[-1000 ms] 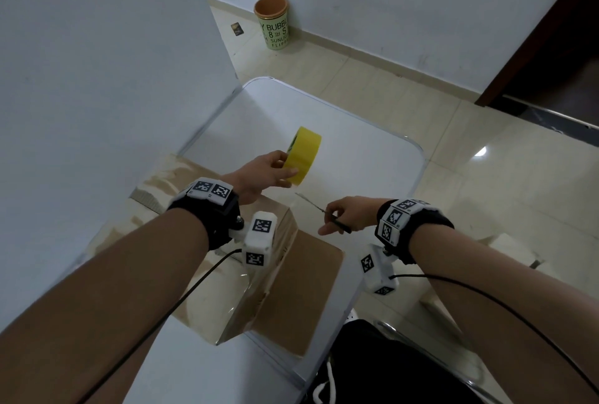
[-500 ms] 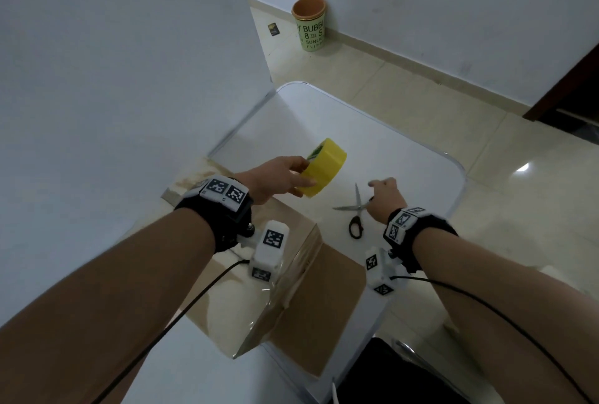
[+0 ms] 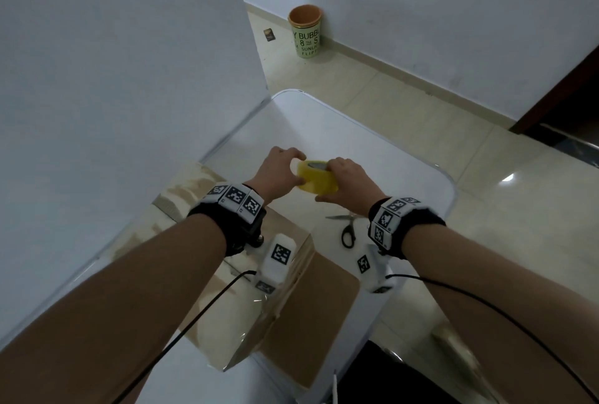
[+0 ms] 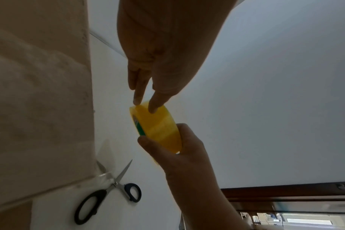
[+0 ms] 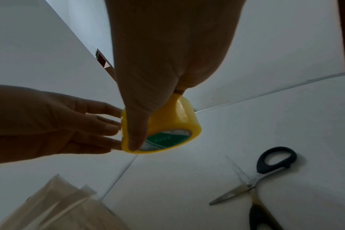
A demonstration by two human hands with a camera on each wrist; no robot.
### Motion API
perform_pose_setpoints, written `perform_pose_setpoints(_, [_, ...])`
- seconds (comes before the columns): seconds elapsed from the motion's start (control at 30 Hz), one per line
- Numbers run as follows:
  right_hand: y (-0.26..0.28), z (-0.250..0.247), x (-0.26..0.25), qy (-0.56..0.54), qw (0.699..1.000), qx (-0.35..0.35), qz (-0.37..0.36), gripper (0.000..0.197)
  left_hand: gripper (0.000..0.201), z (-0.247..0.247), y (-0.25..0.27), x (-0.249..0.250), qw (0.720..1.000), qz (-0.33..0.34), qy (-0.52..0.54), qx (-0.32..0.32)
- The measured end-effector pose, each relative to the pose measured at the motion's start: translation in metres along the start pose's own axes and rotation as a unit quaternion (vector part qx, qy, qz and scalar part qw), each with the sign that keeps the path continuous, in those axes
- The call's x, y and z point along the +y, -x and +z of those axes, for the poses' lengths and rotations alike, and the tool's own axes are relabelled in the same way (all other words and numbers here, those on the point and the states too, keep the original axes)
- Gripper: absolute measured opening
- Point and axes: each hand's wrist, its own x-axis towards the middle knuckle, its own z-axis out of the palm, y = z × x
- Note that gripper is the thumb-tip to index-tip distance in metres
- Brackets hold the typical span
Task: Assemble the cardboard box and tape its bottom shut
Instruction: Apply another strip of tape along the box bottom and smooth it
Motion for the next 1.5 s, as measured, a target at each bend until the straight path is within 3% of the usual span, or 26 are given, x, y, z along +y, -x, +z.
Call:
perform_pose_setpoints(0.13, [0.005, 0.002, -0.001, -0.029, 0.999, 0.011, 0.016, 0.063, 0.03, 0.005, -0.002, 0.0, 0.998, -0.029, 0.05, 0.038])
perform_pose_setpoints(0.27, [0.006, 0.0, 0.002, -0.056, 0.998, -0.028, 0.021, 0.057, 0.025, 0.004, -0.004, 0.0, 0.997, -0.024, 0.066, 0.043])
perform_pose_setpoints(0.47, [-0.01, 0.017, 0.006, 0.057, 0.996, -0.061, 0.004, 0.076, 0.02, 0.01, -0.006, 0.0, 0.999, -0.019, 0.04, 0.025])
perform_pose_setpoints(0.6, [-0.029, 0.029, 0.006, 0.085, 0.994, -0.049, 0.036, 0.078, 0.042, 0.007, 0.001, -0.007, 0.999, -0.025, 0.007, -0.024])
perform_pose_setpoints(0.7, [-0.042, 0.04, 0.004, 0.136, 0.987, -0.062, 0.06, 0.076, 0.038, -0.004, 0.016, -0.014, 0.999, -0.027, -0.008, 0.024])
perform_pose_setpoints(0.83, [-0.049, 0.052, 0.0, 0.135, 0.98, -0.1, 0.104, 0.081, 0.028, -0.022, 0.044, -0.04, 0.992, -0.071, 0.093, 0.041])
perform_pose_setpoints(0.9, [-0.049, 0.055, -0.006, 0.103, 0.981, -0.124, 0.107, 0.073, 0.026, -0.028, 0.058, -0.052, 0.988, -0.063, 0.125, 0.061])
perform_pose_setpoints(0.97, [-0.046, 0.054, -0.012, 0.058, 0.984, -0.132, 0.1, 0.053, 0.026, -0.03, 0.07, -0.058, 0.984, -0.058, 0.136, 0.095])
perform_pose_setpoints(1.13, [-0.017, 0.048, -0.016, -0.14, 0.983, -0.041, 0.114, 0.025, 0.019, -0.022, 0.108, -0.069, 0.978, -0.03, 0.146, 0.144])
perform_pose_setpoints(1.37, [0.04, 0.045, -0.036, -0.244, 0.951, 0.108, 0.156, 0.019, 0.008, 0.015, 0.165, -0.087, 0.99, 0.013, 0.053, 0.132])
perform_pose_setpoints(1.5, [0.067, 0.043, -0.05, -0.275, 0.935, 0.126, 0.183, 0.027, 0.016, 0.026, 0.196, -0.093, 0.993, 0.036, 0.004, 0.116])
